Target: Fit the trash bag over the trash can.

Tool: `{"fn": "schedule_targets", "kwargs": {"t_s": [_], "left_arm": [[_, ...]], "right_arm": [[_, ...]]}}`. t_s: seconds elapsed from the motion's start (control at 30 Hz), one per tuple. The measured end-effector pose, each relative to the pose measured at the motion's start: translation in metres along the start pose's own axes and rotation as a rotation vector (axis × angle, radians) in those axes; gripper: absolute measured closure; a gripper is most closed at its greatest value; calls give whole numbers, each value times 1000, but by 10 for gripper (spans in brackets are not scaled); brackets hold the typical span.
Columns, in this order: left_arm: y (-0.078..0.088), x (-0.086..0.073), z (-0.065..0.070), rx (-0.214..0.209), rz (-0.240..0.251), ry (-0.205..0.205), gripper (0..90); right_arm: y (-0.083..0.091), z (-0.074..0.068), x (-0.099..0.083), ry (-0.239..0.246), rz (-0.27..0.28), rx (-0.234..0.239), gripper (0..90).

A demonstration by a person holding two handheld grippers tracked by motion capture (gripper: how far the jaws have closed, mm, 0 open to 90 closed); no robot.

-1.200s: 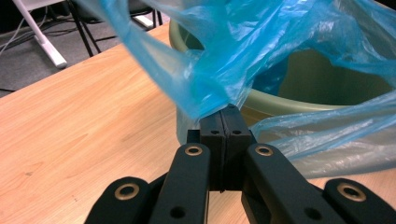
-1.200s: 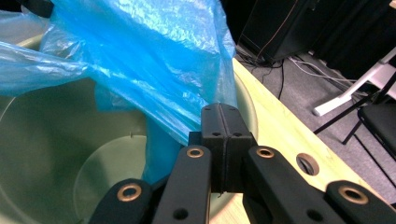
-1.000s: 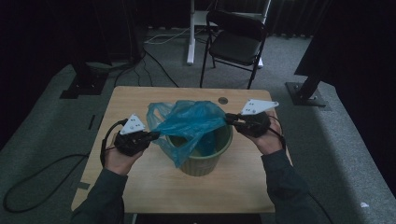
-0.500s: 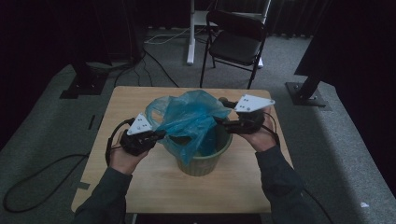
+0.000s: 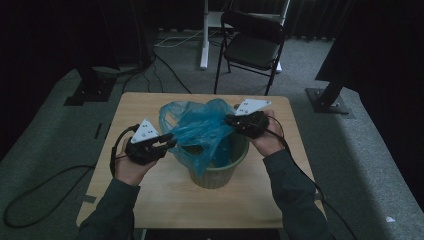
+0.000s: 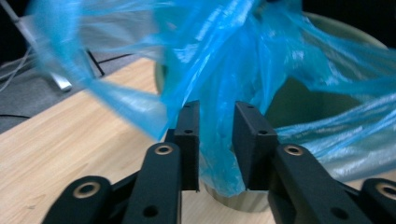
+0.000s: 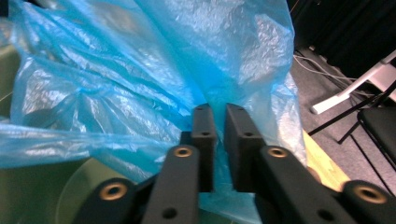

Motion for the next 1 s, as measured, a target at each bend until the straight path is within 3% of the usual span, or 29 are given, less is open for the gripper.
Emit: {"fn": "schedule_targets", "kwargs": {"t_s": [0.3, 0.43, 0.63, 0.83, 0.9, 0.97, 1.0], "left_arm": [[5, 4, -21, 76, 57, 89, 593], [8, 11, -34, 105, 108, 116, 546], [0, 25, -51, 92, 131, 151, 483], [-19, 33, -59, 77, 99, 171, 410], [-22, 35, -56, 75, 83, 150, 461], [-25, 35, -51, 74, 62, 117, 609], [-27, 35, -48, 71, 47, 104, 663]], "right_arm": [[9, -2, -2, 6, 5, 44, 895], [10, -4, -3, 12, -1, 78, 895], [11, -9, -3, 29, -3, 122, 895], [12, -16, -4, 33, -15, 191, 895], [13, -21, -5, 48, -31, 236, 895], [14, -25, -6, 66, -39, 255, 878], [16, -26, -6, 68, -38, 255, 827]]}}
Point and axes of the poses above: each handheld gripper's, and its own axes: y roughly backward along the jaws, x roughly out of its top, z roughly to its right, the point moved 4 cm from there along -y, roughly forward along the jaws, and after that the axes turned 5 degrees about x, right-handed, at the moved point
